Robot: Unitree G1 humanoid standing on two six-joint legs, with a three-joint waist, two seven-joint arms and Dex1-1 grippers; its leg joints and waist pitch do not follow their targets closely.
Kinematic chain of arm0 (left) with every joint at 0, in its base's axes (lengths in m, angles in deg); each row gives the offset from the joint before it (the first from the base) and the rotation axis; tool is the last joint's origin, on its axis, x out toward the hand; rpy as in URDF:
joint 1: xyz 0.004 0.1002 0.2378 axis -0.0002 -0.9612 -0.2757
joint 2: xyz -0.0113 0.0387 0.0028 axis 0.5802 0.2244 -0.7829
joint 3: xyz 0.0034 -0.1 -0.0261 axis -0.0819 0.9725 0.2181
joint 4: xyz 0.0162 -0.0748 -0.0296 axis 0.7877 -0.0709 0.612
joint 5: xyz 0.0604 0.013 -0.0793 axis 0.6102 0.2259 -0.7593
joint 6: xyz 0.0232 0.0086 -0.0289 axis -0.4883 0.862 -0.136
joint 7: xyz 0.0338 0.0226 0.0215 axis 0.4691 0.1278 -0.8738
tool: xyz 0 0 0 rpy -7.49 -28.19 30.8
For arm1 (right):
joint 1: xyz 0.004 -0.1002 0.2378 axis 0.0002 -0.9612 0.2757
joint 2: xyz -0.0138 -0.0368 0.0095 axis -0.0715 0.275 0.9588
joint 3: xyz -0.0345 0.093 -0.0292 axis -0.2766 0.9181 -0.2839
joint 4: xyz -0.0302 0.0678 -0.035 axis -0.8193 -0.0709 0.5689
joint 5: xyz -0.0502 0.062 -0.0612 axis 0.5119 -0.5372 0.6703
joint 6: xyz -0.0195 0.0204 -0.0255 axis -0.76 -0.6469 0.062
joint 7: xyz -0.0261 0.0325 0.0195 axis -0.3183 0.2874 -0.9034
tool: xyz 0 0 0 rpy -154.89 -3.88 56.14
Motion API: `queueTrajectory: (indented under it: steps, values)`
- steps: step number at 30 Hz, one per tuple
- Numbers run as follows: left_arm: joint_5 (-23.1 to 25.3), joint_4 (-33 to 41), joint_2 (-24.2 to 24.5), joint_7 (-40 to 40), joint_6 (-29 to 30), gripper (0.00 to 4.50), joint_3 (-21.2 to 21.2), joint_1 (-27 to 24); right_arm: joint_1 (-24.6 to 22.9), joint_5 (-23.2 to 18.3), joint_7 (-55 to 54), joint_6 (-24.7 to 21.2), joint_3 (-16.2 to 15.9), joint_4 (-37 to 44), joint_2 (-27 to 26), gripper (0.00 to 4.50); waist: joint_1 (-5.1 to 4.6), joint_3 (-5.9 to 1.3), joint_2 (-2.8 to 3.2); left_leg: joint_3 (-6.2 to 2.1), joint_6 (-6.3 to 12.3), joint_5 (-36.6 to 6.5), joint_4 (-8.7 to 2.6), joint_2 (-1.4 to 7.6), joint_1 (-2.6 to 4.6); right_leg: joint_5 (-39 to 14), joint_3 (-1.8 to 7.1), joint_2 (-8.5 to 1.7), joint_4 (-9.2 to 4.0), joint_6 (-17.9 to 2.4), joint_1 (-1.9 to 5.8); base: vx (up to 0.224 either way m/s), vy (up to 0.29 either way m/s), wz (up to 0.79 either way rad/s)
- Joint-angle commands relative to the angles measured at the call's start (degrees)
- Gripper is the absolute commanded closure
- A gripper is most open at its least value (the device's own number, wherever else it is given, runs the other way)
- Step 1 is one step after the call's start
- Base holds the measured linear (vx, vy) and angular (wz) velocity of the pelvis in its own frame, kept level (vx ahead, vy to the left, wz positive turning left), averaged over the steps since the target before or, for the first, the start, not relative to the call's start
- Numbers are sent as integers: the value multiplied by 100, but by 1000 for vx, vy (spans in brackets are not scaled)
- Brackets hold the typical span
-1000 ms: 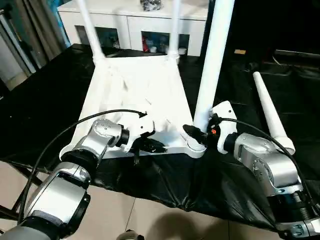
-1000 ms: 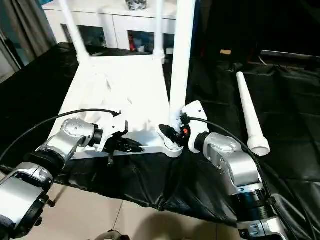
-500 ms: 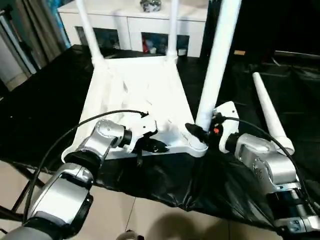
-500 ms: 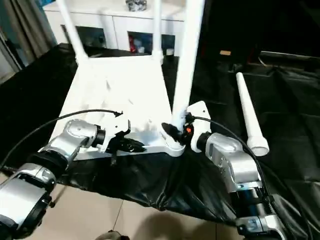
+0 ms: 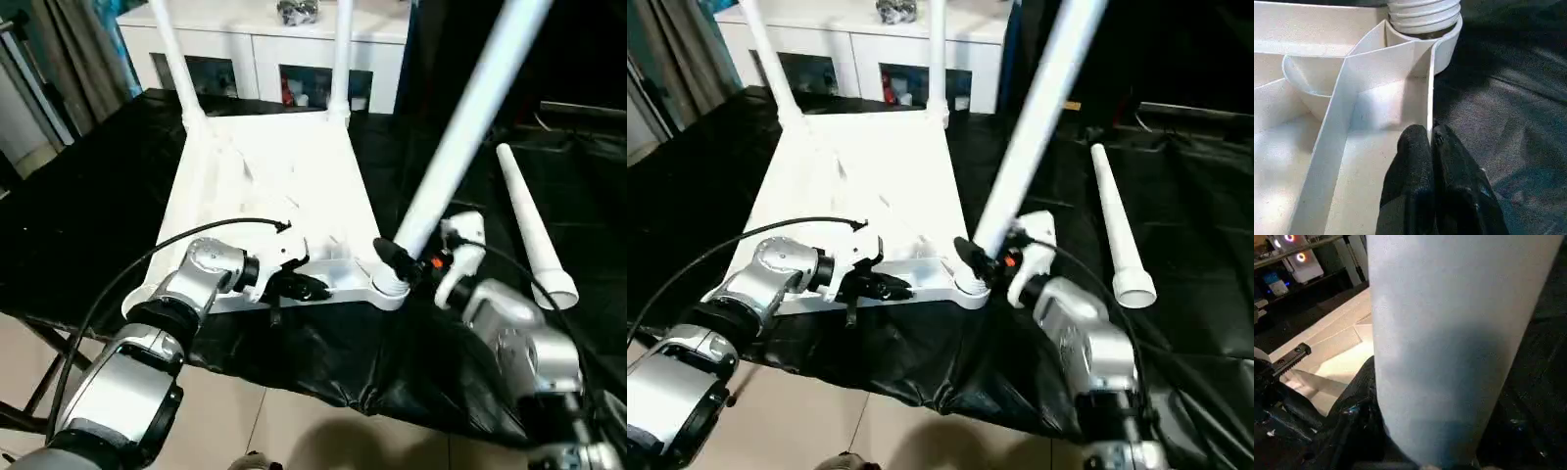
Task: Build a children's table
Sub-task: Insert table leg to table base
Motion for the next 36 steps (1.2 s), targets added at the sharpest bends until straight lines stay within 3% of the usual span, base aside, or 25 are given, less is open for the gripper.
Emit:
queueTrajectory:
  steps: [1,6,9,12,16,18,23,29,35,36]
  values:
    - [37,79,30,-116,29,450,145,-1,-396,145,-38,-43,3,-367,3,257,12,-380,-7,-237,82,-1560,-460,477,127,-1853,411,-662,-547,-921,282,0,0,0]
    - [50,34,13,-176,25,450,167,34,-544,73,-19,206,108,-418,-59,257,-11,-362,20,-254,12,-1814,-488,483,165,-2048,404,-653,-575,-895,272,0,0,0]
    - [68,16,1,-198,27,450,168,50,-631,59,-8,347,151,-446,-77,257,-28,-327,24,-260,-39,-2125,-511,472,235,-2517,385,-668,-661,-793,271,0,0,0]
    - [72,7,-8,-196,32,450,175,57,-671,120,-8,370,95,-402,-34,257,-26,-352,25,-274,-33,-1958,-549,499,217,-2190,402,-660,-634,-833,304,0,0,0]
    - [118,-8,5,-168,-8,450,155,73,-672,503,-21,330,-276,-126,213,257,-30,-340,13,-256,-35,-1941,-542,475,218,-2184,404,-655,-631,-852,309,0,0,0]
    - [197,-10,36,-148,-56,450,120,81,-585,861,62,253,-658,29,431,257,-27,-336,-2,-253,-15,-1906,-536,463,215,-2315,400,-655,-652,-797,315,0,0,0]
    - [266,-24,72,-145,-87,450,77,83,-449,1061,193,42,-1001,200,580,257,-41,-329,-21,-263,5,-1967,-550,481,227,-2477,400,-651,-664,-735,295,0,0,0]
    - [309,-46,103,-124,-104,450,83,101,-409,1162,405,-115,-1337,205,709,257,-42,-322,-26,-264,37,-1941,-549,477,222,-2587,405,-658,-681,-681,288,0,0,0]
    - [311,-32,134,62,-189,450,82,122,-407,1209,557,38,-1362,-68,697,257,-63,-312,-13,-271,4,-2094,-564,477,233,-2649,396,-659,-699,-676,284,0,0,0]
    - [283,-21,134,166,-216,450,86,124,-398,1180,630,100,-1365,-128,699,257,-63,-309,12,-276,-1,-2113,-570,480,234,-2650,395,-659,-701,-681,286,0,0,0]
